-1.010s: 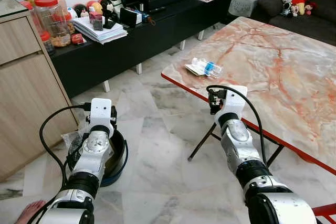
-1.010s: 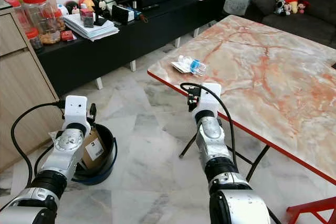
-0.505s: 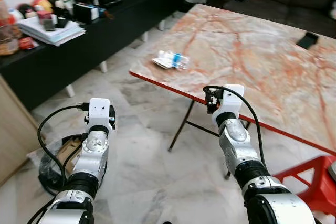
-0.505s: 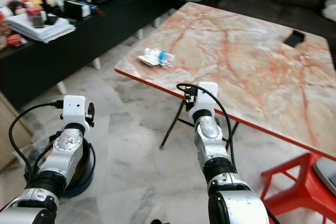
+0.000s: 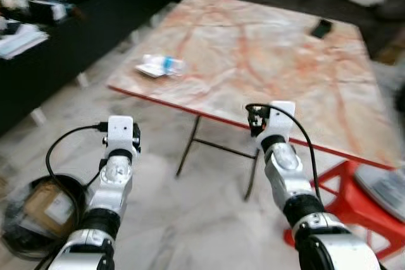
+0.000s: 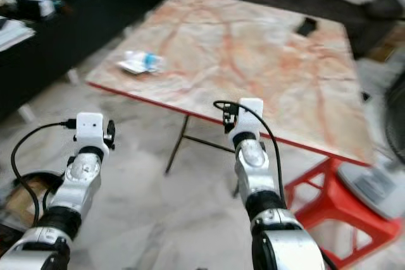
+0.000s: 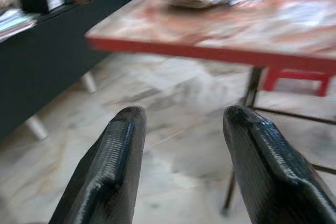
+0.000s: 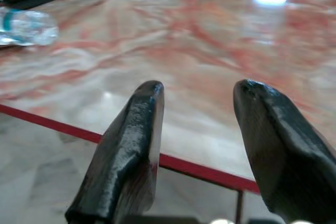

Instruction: Picking trash to rubbish bin

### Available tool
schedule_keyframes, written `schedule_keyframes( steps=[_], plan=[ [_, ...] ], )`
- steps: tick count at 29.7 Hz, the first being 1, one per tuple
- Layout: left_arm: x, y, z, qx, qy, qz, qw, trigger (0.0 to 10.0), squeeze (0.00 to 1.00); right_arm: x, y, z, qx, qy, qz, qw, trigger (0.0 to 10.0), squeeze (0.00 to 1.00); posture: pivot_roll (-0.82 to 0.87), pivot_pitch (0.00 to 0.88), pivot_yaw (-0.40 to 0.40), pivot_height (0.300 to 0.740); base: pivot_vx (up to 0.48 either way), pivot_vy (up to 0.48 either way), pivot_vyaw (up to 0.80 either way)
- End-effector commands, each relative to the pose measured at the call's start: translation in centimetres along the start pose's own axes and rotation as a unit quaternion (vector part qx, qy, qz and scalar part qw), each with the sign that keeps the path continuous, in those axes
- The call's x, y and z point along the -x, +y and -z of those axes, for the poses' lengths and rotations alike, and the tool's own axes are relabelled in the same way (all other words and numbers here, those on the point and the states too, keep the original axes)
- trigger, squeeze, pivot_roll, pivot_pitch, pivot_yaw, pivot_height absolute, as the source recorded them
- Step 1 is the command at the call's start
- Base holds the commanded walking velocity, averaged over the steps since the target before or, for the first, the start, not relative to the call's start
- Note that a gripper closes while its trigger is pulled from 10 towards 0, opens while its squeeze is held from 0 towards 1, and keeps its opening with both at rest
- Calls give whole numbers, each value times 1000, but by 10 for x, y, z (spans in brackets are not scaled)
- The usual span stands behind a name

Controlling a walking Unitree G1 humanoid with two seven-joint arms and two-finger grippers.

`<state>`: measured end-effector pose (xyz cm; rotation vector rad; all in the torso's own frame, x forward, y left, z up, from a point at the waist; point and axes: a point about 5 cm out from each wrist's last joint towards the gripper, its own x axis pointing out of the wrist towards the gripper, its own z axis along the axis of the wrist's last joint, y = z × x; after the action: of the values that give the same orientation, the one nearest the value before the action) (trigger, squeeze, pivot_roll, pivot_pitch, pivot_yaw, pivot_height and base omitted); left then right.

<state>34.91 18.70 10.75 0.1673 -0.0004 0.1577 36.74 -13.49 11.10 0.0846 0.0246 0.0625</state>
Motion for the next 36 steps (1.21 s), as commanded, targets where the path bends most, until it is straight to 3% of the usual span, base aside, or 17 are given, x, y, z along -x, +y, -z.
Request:
schedule_keyframes(
  steps=[1, 13, 36],
  plan=[
    [0, 2, -2, 3, -9, -1, 1000, 10000, 0, 0, 0, 0, -4, -3, -1, 1000, 10000, 0, 92, 87, -103, 740, 0, 0, 0],
    [0, 2, -5, 12, -16, 0, 1000, 10000, 0, 0, 5, -2, -13, -8, -12, 1000, 10000, 0, 95, 87, -107, 740, 0, 0, 0],
    [0, 5, -5, 9, -12, -6, 1000, 10000, 0, -1, 6, -5, -20, -12, -17, 1000, 10000, 0, 95, 93, -111, 740, 0, 413, -226]
  ],
)
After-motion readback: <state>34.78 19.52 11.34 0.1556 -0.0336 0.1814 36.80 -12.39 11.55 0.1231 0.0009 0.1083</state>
